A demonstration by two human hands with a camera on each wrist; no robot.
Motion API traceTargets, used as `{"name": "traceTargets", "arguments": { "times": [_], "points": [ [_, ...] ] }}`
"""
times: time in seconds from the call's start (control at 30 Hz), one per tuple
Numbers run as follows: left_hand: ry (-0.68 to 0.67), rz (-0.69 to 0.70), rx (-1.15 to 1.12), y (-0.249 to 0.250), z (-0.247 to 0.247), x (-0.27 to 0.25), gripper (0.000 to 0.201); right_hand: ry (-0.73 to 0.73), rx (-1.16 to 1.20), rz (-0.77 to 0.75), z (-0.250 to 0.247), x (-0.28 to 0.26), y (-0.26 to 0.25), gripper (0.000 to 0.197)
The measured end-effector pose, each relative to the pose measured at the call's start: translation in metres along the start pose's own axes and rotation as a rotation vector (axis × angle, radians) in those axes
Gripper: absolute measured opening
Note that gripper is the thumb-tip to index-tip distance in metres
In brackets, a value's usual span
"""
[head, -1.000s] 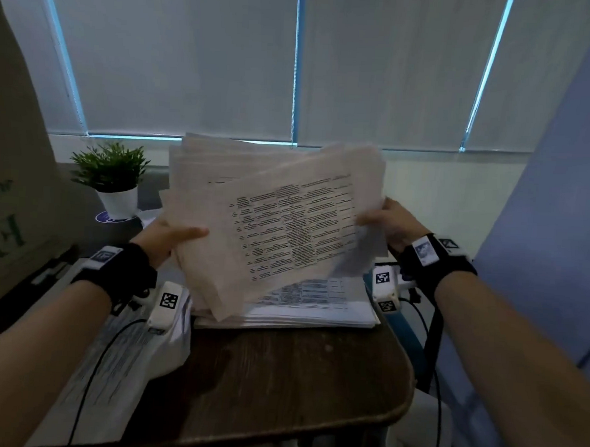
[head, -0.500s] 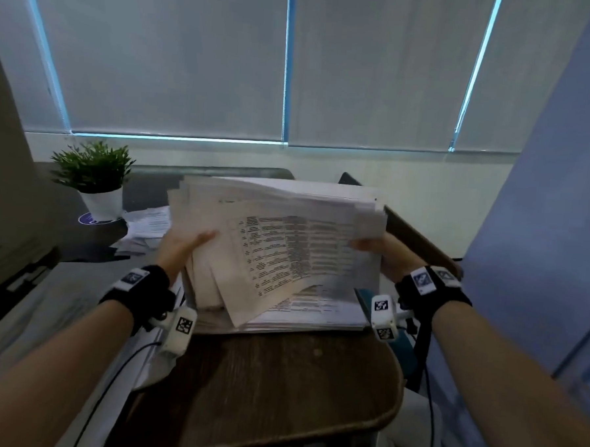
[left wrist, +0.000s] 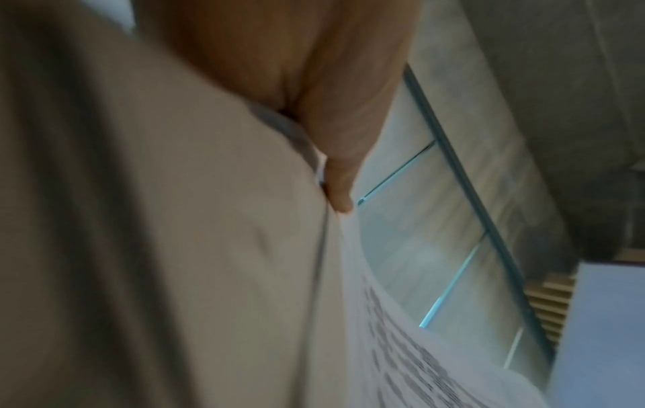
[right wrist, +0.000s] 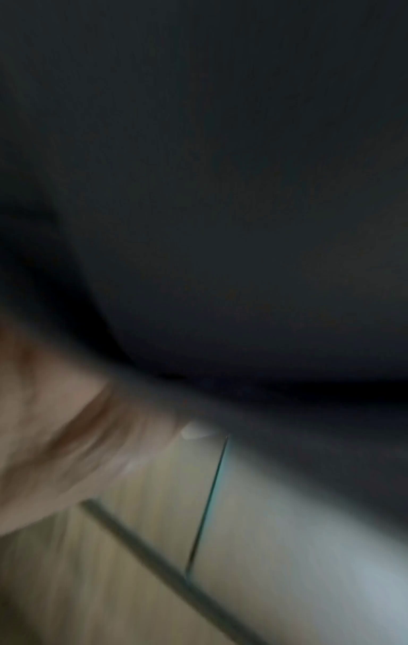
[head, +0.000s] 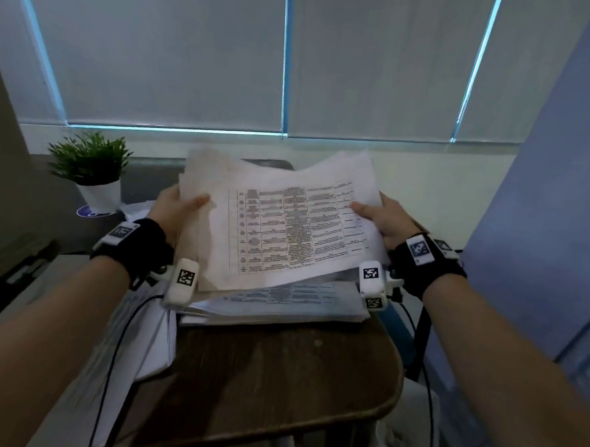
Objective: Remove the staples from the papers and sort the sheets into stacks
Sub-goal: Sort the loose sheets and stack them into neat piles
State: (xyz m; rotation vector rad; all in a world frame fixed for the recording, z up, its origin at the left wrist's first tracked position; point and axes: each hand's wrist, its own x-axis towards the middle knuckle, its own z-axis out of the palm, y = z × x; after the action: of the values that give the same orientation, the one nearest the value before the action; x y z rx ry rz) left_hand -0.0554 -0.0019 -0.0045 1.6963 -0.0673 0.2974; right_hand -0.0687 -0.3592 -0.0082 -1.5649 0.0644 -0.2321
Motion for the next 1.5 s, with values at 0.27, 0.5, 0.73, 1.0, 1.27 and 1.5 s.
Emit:
{"name": "traceTargets", "arguments": {
  "times": [0.27, 0.5, 0.73, 1.0, 1.27, 1.5],
  "points": [
    [-0.244, -0.463, -0.453, -0.043, -0.074, -0.045, 0.054, -0.011, 0.343, 0.428, 0.053, -0.022, 0.049, 0.032],
    [-0.145, -0.359, -0.508, -0.04, -0.086, -0.076, 0.06, -0.215, 0.48, 0.408, 0.192, -0.064, 0.07, 0.035],
    [0.189, -0.487, -0.239, -0.067, -0.154, -0.103, 0.021, -0.401, -0.093, 0.279, 0.252, -0.091, 0.076, 0.082],
    [0.136, -0.6, -0.069, -0.089, -0.216, -0.139, 0.03, -1.266, -0.914, -0.516, 0.298, -0.159, 0.033, 0.09],
    [0.136, -0.575, -0.111, -0.097, -0.212, -0.146, 0.038, -1.307, -1.076, -0.527, 0.34, -0.176, 0.066, 0.088],
    [0.164, -0.304, -0.249, -0.105, -0.217, -0.152, 0.028, -1.219, -0.983, -0.357, 0.34, -0.153, 0.06, 0.019]
  ]
}}
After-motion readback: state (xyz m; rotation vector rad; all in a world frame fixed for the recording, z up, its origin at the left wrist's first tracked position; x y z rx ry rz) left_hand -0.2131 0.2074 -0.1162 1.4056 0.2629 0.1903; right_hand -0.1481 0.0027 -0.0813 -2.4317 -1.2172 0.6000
